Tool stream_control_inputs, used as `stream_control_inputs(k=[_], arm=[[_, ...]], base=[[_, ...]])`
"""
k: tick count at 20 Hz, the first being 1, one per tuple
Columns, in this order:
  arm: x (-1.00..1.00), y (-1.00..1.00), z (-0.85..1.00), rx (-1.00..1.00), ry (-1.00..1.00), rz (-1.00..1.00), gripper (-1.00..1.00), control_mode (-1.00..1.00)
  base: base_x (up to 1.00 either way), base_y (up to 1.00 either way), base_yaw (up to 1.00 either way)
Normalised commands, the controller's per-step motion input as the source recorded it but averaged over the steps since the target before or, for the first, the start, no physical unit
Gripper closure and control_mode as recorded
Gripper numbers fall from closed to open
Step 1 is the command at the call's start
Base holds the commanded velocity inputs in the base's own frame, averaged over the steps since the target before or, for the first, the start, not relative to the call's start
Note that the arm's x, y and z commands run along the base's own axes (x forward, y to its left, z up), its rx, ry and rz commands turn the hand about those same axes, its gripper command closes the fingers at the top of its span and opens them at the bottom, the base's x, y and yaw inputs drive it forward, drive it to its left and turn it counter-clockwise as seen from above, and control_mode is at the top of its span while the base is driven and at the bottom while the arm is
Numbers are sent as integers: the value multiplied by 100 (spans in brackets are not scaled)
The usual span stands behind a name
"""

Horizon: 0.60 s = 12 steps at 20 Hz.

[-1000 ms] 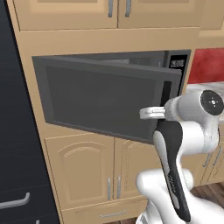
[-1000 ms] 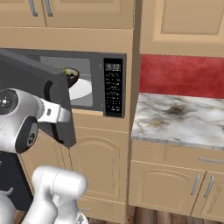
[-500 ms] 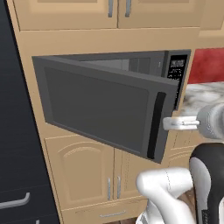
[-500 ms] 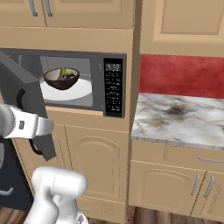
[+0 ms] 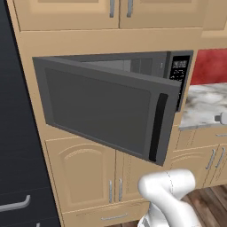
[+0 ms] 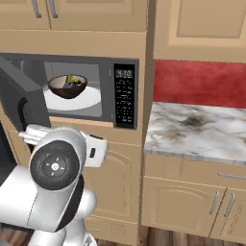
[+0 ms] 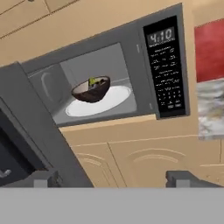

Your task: The microwave is finished heating the fish and broccoli. Take the bowl containing the food and place it on the dining counter.

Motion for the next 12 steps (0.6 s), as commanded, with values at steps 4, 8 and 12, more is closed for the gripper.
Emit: stream_control_inputs(k=[4,8,12], arm=[[100,-44,-24,17,0,39,-100,-100],[100,46,-50,9,1,41,-100,-100],[97,95,-29,7,0,31,-100,-100]], base=[[0,0,0],[0,0,0],[0,0,0]])
